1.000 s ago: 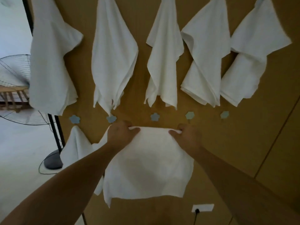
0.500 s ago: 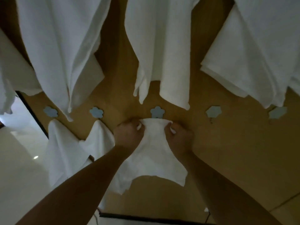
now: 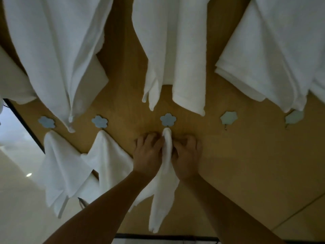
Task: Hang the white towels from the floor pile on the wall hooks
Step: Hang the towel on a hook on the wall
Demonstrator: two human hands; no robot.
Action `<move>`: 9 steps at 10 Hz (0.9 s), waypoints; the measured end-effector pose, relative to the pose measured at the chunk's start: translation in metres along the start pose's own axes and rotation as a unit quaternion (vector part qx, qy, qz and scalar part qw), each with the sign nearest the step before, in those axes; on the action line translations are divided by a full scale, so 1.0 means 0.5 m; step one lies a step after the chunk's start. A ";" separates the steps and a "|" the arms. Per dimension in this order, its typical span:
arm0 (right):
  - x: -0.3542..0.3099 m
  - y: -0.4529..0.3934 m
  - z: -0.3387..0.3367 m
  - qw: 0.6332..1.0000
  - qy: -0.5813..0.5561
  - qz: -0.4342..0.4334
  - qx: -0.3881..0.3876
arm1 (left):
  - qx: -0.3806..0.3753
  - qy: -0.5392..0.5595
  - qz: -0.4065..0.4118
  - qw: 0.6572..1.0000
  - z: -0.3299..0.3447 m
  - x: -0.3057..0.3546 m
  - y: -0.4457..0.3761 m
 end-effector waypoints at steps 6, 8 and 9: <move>-0.056 0.149 0.026 0.887 -0.209 0.399 -0.100 | -0.378 0.281 -0.016 0.882 0.039 -0.102 0.022; -0.122 0.273 -0.141 0.901 -0.077 0.419 -0.085 | -0.359 0.275 0.125 0.883 -0.058 -0.017 0.069; -0.159 0.360 -0.259 0.897 -0.004 0.436 -0.078 | -0.373 0.269 0.201 0.865 -0.121 0.090 0.130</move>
Point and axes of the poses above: each hand's wrist, its own y-axis away from the middle knuckle, its own z-axis out of the palm, x = y × z, the point moved 9 cm from there along -y, towards the middle knuckle, and after that the axes turned 13 degrees about -z, right-handed, at the moved point
